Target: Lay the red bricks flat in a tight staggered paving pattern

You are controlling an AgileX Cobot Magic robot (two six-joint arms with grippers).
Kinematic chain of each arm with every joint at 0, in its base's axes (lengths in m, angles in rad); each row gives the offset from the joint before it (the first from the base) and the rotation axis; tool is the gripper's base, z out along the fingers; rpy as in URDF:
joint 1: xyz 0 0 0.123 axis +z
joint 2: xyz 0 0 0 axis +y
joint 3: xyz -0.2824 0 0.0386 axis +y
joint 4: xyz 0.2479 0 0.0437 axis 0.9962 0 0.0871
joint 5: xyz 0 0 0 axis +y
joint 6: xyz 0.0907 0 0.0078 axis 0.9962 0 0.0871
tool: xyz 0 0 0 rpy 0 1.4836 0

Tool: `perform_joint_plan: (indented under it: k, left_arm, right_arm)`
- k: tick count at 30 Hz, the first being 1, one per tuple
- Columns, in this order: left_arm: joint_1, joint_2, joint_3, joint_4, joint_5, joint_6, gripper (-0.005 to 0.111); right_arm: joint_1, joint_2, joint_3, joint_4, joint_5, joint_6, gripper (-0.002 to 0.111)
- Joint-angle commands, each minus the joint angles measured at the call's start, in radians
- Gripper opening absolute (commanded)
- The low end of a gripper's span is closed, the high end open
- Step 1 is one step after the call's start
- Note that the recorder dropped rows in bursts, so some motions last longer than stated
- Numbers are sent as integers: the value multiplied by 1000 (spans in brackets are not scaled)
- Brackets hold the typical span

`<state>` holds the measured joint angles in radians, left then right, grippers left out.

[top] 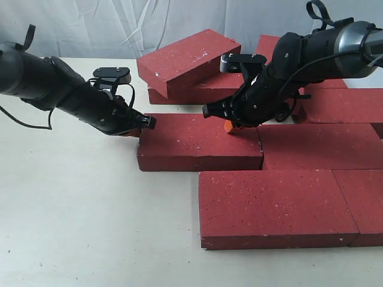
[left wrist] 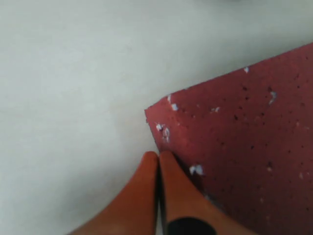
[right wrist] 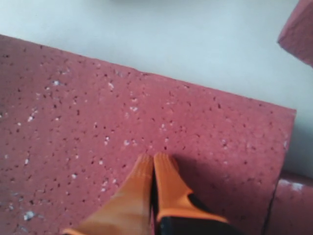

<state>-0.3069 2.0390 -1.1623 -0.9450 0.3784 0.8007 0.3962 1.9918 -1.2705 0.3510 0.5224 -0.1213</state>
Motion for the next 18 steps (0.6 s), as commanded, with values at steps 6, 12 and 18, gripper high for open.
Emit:
perform_joint_plan:
  k: [6,12,18]
  left_arm:
    - [0,27,-65,30,15,-43,0]
    - [52,9,-65,118,105,-167,0]
    - [118,-61,-65,274,260,-305,0]
  right_arm:
    - [1,12,-17,-1,-32,9,-1]
    - [1,-22,-30,-3,-7,9,-1]
    - [1,-104,-30,-9,57,9,-1]
